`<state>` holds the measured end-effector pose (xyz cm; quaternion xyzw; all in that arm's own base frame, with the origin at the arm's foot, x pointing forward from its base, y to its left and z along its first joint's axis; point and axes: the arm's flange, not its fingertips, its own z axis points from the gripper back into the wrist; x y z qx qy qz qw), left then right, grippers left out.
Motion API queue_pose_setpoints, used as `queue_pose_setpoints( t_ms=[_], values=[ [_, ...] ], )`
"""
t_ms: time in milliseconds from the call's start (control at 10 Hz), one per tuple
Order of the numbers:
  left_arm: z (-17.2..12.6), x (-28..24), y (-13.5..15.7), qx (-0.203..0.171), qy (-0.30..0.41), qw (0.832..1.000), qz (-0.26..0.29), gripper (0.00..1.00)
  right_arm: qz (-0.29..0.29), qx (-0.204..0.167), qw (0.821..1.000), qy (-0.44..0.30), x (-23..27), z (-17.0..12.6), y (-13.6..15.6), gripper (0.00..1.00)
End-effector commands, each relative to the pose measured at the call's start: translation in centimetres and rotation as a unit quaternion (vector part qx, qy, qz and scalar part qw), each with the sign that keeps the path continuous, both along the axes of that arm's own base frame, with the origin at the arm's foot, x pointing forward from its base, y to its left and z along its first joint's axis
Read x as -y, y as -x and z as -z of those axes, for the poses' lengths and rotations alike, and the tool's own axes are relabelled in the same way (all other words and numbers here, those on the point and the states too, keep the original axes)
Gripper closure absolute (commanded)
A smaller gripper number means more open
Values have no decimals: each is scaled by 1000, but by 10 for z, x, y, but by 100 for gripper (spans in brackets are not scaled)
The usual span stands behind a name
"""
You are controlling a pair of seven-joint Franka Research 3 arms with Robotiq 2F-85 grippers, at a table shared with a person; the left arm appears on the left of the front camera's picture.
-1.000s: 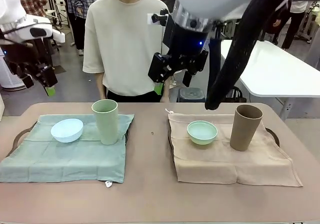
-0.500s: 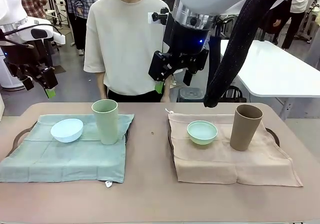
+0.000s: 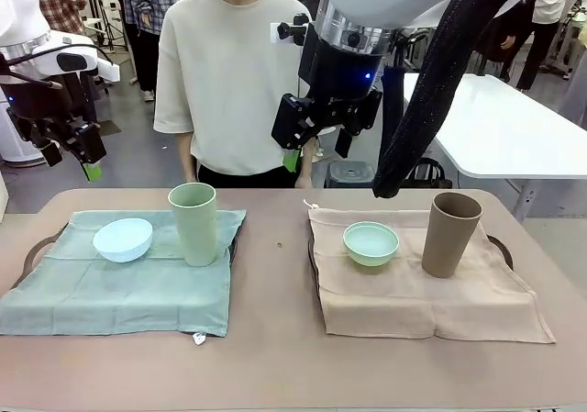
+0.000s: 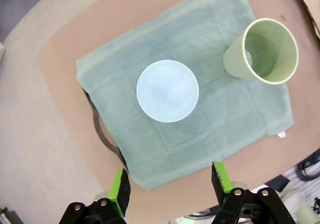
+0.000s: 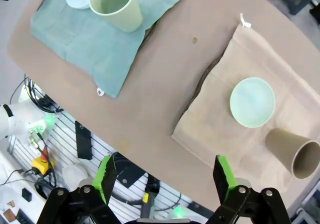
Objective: Set up a tray with a mat and arrange the tableware.
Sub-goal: Place the Picnic Bowl and Reusable plastic cup back onto the Handle tray in front of the human's position.
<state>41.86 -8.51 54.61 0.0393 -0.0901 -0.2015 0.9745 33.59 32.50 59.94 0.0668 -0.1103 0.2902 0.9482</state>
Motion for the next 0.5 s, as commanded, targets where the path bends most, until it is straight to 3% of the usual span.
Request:
queue_pose_setpoints(
  t_ms=[0, 200, 300, 400],
  values=[
    [1, -2, 0, 10, -1, 1000, 9, 14, -4, 7, 1000, -3, 2, 7, 0, 0],
    [0, 0, 0, 0, 0, 1000, 0, 14, 0, 0, 1000, 0, 0, 0, 0, 0],
    [-6, -22, -5, -26, 26, 998, -45, 14, 68, -32, 997, -34, 57, -10, -23, 0],
    [-11, -46, -12, -57, 64, 994, -67, 14, 115, -39, 992, -32, 102, -14, -40, 0]
  ],
)
